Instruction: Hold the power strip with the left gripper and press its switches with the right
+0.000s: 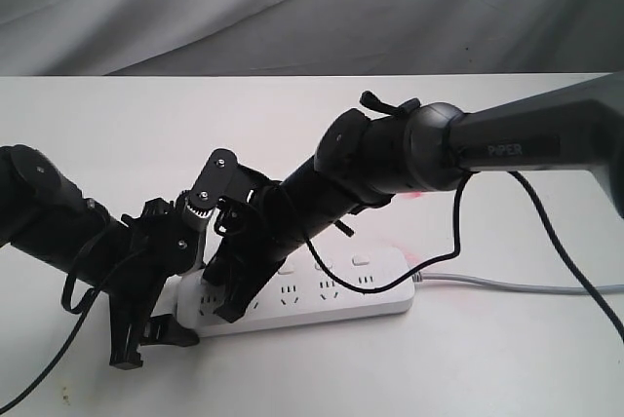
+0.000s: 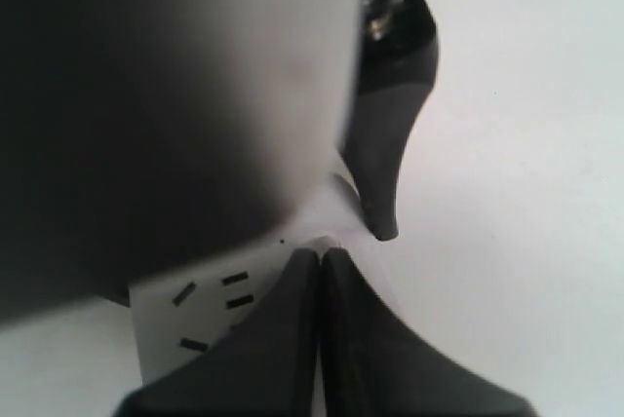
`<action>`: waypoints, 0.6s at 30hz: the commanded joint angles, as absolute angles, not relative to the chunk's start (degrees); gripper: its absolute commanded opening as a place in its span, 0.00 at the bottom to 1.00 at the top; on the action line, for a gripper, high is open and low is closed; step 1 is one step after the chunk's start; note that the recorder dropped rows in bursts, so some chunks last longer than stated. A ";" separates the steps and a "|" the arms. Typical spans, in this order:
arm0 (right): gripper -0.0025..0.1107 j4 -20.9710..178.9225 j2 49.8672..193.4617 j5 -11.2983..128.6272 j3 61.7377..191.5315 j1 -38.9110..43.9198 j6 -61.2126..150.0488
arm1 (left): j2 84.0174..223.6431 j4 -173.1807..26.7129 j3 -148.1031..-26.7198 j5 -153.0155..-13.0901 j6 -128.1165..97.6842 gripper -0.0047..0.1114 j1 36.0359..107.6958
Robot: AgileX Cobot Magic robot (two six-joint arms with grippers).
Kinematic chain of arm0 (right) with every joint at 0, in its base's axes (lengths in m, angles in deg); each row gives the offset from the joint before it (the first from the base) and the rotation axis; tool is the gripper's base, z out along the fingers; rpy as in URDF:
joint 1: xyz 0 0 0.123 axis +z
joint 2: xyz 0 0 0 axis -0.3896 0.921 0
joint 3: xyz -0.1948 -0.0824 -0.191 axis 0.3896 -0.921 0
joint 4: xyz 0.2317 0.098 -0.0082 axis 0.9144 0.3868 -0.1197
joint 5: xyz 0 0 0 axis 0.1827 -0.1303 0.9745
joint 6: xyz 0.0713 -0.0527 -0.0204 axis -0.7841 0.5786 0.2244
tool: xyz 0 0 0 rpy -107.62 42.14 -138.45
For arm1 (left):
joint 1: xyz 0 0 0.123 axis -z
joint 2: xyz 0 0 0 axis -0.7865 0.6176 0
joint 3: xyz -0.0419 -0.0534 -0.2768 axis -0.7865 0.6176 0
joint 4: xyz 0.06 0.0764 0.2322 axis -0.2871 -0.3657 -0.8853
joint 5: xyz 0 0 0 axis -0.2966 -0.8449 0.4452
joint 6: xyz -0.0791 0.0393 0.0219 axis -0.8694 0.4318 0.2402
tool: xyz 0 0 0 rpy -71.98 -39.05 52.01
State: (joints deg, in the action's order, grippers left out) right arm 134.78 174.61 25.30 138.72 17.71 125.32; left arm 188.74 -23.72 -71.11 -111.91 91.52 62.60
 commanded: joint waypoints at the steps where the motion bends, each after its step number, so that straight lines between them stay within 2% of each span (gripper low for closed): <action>1: 0.02 130.50 177.32 25.23 137.14 19.23 125.67 | 188.76 -24.17 -71.36 -110.02 93.27 0.51 63.21; 18: 0.02 130.54 179.30 23.85 141.82 20.62 125.69 | 188.76 -24.17 -71.36 -110.01 93.27 0.51 63.21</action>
State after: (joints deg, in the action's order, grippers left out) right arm 135.18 175.82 25.19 142.70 18.85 125.20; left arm 188.79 -23.72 -71.11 -111.91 91.42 62.60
